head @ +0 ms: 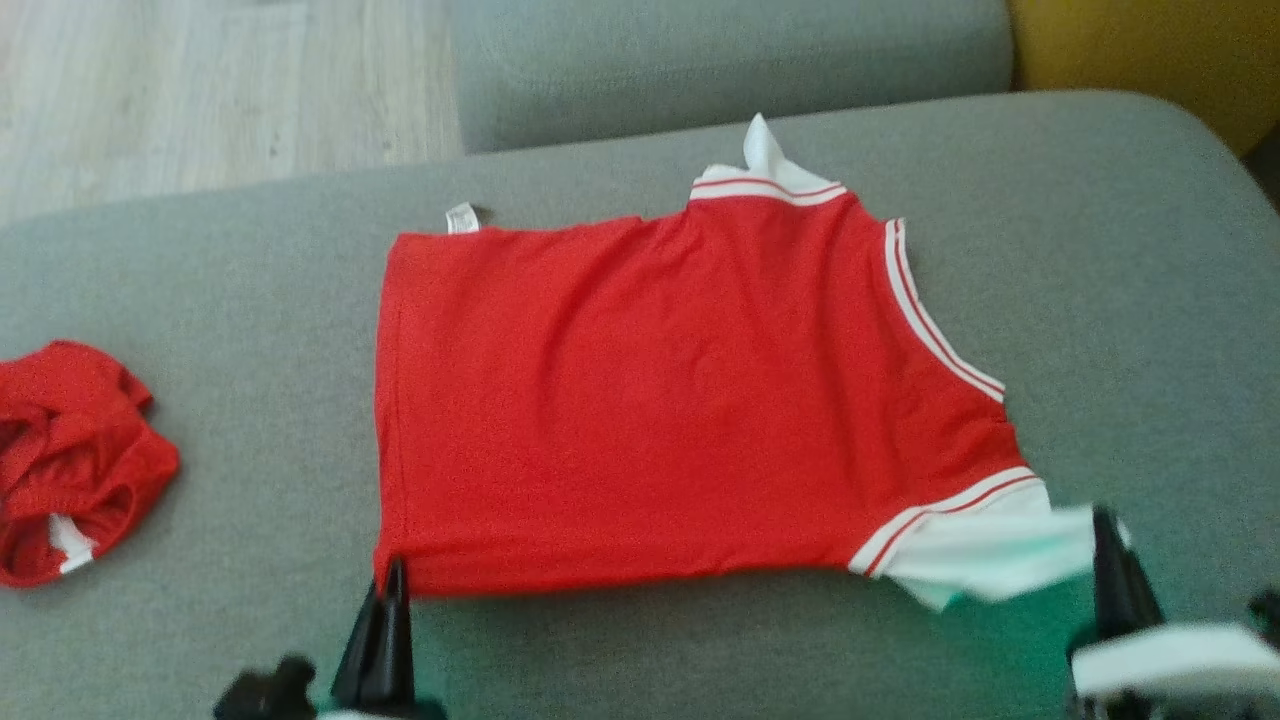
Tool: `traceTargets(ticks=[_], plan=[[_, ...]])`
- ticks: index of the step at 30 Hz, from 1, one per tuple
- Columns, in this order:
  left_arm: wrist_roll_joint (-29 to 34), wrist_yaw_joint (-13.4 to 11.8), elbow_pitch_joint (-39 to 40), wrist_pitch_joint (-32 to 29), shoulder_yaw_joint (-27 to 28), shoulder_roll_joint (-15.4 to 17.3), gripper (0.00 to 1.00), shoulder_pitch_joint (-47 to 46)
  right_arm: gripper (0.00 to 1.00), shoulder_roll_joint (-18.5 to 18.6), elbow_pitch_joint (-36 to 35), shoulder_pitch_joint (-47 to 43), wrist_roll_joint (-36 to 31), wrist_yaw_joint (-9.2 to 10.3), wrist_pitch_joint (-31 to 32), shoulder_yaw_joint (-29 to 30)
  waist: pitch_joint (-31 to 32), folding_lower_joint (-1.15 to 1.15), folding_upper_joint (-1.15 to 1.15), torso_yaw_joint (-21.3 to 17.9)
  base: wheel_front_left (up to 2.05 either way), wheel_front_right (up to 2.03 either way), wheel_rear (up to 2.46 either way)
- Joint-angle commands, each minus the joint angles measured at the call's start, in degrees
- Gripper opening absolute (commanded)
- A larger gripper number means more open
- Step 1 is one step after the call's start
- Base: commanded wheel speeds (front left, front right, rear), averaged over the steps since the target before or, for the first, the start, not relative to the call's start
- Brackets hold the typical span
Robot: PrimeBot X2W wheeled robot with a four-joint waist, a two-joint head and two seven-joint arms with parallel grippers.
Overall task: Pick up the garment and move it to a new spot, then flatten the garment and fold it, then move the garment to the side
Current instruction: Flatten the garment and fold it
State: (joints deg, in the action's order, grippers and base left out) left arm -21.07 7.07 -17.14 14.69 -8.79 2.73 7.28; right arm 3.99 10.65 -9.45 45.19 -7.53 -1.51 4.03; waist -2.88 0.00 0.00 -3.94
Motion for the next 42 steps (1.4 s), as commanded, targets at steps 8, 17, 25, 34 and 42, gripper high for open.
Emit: traceTargets(ticks=[8, 17, 25, 34, 42], plan=[[0.42, -1.05, -4.39, 0.3, 0.16, 0.15, 0.0, -15.92, 0.0, -0.78, 1.6, 18.84, -3.07, 0.04, 1.71, 0.5, -7.18, 0.0, 0.0, 1.22, 0.0, 0.0, 0.0], [0.73, -3.57, -11.2, 0.3, -1.24, 0.15, 0.0, -24.94, 0.0, -1.03, 11.54, 32.17, -7.19, 0.04, -0.12, 1.14, -11.81, 0.0, 0.0, 2.42, 0.0, 0.0, 0.0], [1.43, -5.16, -13.33, 0.3, -1.58, 0.15, 0.0, -28.39, 0.0, -0.88, 18.21, 37.92, -10.29, 0.04, -3.47, 0.81, -13.06, 0.0, 0.0, 3.19, 0.0, 0.0, 0.0], [7.32, -10.53, -9.15, 0.3, 0.42, 0.15, 1.0, -23.18, 1.0, 3.91, 20.38, 34.2, -27.14, 0.04, -13.23, -5.23, -9.0, 0.0, 0.0, 3.5, 0.0, 0.0, 0.0], [11.72, -11.43, -4.35, 0.3, 1.37, 0.15, 1.0, -13.85, 1.0, 1.55, 14.55, 22.9, -36.36, 0.04, -13.47, -3.74, -3.28, 0.0, 0.0, 3.77, 0.0, 0.0, 0.0]])
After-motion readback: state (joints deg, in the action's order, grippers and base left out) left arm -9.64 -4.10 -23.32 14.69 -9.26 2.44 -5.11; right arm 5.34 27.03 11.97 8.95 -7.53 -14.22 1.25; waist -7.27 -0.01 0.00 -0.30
